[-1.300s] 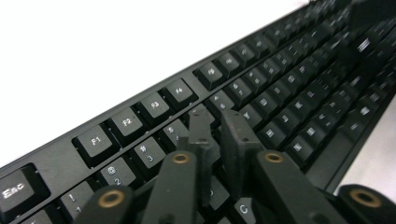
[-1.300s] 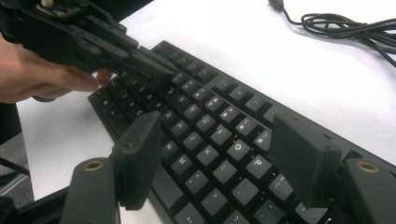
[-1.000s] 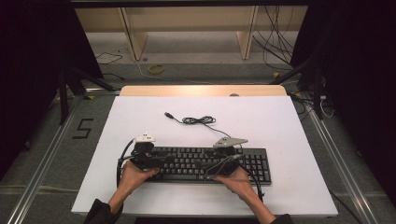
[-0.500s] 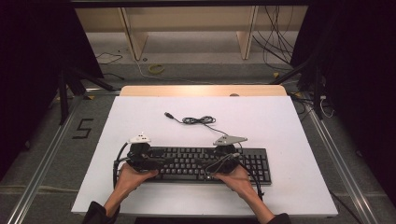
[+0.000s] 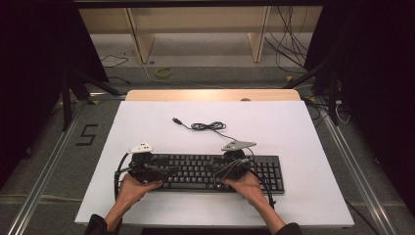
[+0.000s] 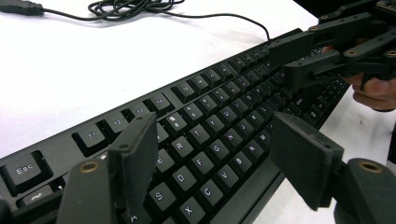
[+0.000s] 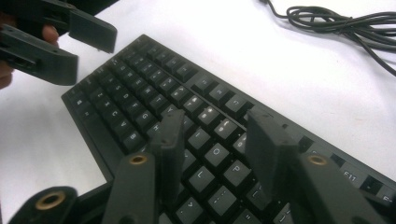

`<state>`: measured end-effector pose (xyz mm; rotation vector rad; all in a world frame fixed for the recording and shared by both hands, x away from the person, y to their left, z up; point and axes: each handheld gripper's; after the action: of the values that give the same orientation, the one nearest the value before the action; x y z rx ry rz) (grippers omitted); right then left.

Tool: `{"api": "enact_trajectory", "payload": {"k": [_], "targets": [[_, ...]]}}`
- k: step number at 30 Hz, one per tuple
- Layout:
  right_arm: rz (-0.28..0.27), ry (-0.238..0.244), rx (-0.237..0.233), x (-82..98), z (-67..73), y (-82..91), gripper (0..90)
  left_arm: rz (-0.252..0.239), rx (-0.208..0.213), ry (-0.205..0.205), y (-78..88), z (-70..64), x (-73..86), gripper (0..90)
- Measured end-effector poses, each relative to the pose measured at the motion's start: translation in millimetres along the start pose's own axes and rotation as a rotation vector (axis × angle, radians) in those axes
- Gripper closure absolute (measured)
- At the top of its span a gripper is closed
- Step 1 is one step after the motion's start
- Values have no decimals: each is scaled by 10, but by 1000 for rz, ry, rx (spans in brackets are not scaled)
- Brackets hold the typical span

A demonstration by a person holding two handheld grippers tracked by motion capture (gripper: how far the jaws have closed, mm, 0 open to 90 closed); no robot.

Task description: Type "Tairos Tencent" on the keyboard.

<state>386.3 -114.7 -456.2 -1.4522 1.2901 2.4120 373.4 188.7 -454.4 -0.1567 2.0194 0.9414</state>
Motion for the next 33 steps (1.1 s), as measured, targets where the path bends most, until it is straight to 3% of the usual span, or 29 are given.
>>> {"api": "enact_trajectory", "payload": {"k": [17,33], "targets": [[53,21,7,-31,1,-146,850,-13,-4,-8,89,0,65,321],[106,41,32,-1,11,-266,886,-13,-6,-2,113,9,111,324]]}}
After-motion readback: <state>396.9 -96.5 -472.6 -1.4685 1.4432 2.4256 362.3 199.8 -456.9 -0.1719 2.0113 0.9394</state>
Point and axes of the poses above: each handheld gripper's, and its own axes: y roughly backward along the jaws, x roughly out of its underside, z roughly to its left, and after that the axes turned 2 degrees about z, right-handed
